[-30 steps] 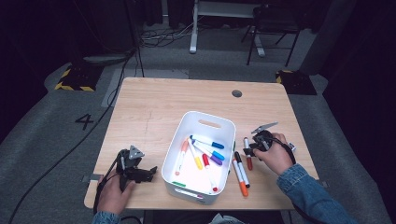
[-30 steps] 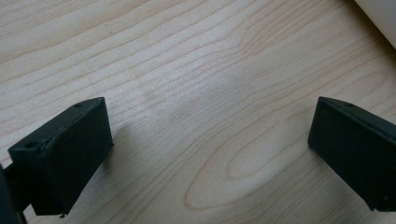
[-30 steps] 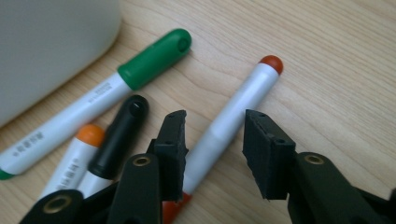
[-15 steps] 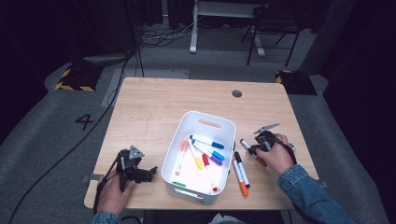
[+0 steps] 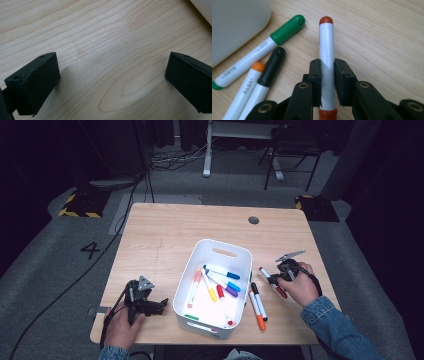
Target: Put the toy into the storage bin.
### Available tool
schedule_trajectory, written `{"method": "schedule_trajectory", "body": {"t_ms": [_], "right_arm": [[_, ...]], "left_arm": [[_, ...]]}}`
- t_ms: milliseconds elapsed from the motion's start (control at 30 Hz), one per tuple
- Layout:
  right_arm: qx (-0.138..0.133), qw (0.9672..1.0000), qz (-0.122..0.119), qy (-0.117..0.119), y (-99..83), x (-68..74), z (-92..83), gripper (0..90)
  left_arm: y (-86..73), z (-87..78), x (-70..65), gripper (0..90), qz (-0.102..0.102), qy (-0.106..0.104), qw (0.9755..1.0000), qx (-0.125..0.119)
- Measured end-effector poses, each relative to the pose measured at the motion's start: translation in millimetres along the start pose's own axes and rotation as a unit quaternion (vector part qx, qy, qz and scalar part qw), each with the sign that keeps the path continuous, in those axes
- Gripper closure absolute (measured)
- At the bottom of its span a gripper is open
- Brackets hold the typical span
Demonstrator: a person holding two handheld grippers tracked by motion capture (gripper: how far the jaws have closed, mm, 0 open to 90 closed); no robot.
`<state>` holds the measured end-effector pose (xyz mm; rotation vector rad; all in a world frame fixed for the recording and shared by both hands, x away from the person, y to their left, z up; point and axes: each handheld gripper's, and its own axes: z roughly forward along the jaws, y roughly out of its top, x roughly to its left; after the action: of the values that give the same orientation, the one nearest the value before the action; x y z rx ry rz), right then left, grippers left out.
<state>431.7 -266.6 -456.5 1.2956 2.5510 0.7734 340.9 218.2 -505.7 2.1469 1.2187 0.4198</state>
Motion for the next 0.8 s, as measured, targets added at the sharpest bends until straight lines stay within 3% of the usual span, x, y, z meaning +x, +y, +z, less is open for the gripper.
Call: {"method": "schedule_trajectory", "body": {"t_ms": [333, 533, 800], "right_arm": [[-0.021, 0.9996, -0.014, 0.008, 9.0, 8.2, -29.9, 76.9], [-0.05, 0.9983, -0.016, 0.025, 19.3, 14.7, -47.2, 76.9], [-0.065, 0.9964, -0.039, 0.039, 28.4, 27.3, -70.9, 76.9]], "left_arm": [[0.0, -0.1, 0.0, 0.0, 0.0, 0.0, 1.0, 0.001], [0.0, 0.0, 0.0, 0.0, 0.0, 0.0, 1.0, 0.0], [0.0, 0.0, 0.0, 0.0, 0.0, 0.0, 1.0, 0.0]]}}
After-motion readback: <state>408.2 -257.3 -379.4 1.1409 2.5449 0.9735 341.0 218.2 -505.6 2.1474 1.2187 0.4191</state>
